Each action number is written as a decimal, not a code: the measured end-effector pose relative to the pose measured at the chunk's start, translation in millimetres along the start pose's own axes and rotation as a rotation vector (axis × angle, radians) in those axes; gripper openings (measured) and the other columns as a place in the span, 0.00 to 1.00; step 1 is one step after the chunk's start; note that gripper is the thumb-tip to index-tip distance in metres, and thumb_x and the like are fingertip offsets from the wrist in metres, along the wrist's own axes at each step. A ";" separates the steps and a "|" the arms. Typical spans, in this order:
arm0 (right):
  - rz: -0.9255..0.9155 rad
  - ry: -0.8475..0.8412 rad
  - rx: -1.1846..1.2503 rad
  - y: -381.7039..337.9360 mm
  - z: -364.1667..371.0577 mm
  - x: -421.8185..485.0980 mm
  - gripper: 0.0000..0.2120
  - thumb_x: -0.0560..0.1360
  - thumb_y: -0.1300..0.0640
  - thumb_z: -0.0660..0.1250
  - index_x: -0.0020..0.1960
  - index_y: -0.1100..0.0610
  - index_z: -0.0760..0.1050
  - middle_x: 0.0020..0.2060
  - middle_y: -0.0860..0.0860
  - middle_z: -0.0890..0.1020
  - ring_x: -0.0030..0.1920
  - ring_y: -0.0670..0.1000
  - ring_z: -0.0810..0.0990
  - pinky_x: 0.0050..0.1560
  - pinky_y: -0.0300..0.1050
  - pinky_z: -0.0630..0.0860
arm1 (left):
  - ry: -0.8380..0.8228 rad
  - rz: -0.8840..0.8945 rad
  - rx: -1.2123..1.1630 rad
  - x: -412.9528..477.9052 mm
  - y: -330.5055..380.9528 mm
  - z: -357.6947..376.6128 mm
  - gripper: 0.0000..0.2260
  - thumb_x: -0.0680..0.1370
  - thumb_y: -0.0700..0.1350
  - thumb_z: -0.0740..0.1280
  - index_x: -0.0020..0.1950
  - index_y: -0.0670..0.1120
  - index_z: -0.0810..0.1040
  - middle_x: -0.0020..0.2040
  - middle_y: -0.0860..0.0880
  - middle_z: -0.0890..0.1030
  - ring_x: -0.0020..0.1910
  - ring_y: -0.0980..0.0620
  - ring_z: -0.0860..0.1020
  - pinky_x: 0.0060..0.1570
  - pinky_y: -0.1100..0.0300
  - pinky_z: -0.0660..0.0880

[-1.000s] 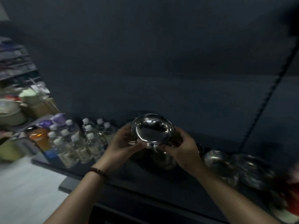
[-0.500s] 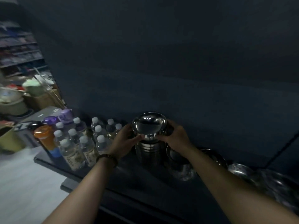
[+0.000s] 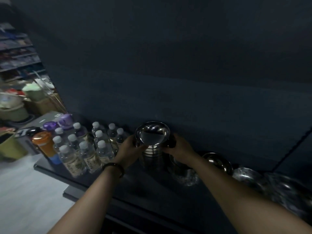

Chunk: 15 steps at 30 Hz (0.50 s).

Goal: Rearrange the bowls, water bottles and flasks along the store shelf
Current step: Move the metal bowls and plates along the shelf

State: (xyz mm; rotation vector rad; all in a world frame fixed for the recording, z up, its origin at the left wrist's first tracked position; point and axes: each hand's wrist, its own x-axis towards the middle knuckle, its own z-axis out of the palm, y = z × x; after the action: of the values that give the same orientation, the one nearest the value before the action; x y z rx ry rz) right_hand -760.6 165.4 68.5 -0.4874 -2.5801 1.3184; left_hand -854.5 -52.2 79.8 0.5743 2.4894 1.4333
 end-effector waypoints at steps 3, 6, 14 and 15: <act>-0.011 -0.003 -0.051 -2.0 -13.8 -14.7 0.30 0.71 0.49 0.82 0.71 0.50 0.77 0.63 0.45 0.84 0.63 0.48 0.83 0.64 0.45 0.77 | 0.155 0.118 0.215 -14.2 8.7 9.4 0.24 0.75 0.47 0.78 0.68 0.45 0.77 0.61 0.47 0.83 0.63 0.44 0.80 0.59 0.47 0.79; -0.017 0.029 -0.057 0.0 -44.2 -50.6 0.28 0.74 0.50 0.80 0.72 0.49 0.77 0.61 0.42 0.83 0.62 0.45 0.82 0.61 0.38 0.73 | 0.185 0.290 0.329 -41.5 27.1 27.3 0.25 0.76 0.45 0.77 0.72 0.45 0.76 0.66 0.43 0.80 0.65 0.40 0.79 0.62 0.42 0.78; 0.016 0.186 -0.221 61.2 -157.6 -188.2 0.21 0.77 0.52 0.77 0.68 0.50 0.80 0.58 0.48 0.85 0.54 0.46 0.83 0.49 0.27 0.70 | -0.111 0.489 0.424 -121.3 132.5 129.6 0.11 0.78 0.54 0.70 0.59 0.55 0.81 0.55 0.53 0.82 0.54 0.50 0.82 0.56 0.52 0.80; 0.037 0.197 -0.256 69.1 -176.7 -206.4 0.20 0.77 0.51 0.75 0.68 0.50 0.80 0.58 0.49 0.84 0.55 0.48 0.83 0.51 0.31 0.70 | -0.128 0.515 0.441 -128.3 146.1 148.9 0.11 0.78 0.55 0.69 0.60 0.56 0.81 0.56 0.54 0.83 0.55 0.51 0.82 0.56 0.52 0.80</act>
State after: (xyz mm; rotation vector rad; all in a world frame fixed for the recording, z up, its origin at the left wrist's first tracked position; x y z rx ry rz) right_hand -498.7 256.9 108.8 -0.6750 -2.5931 0.9008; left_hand -650.8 74.4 129.5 1.4247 2.6747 0.9170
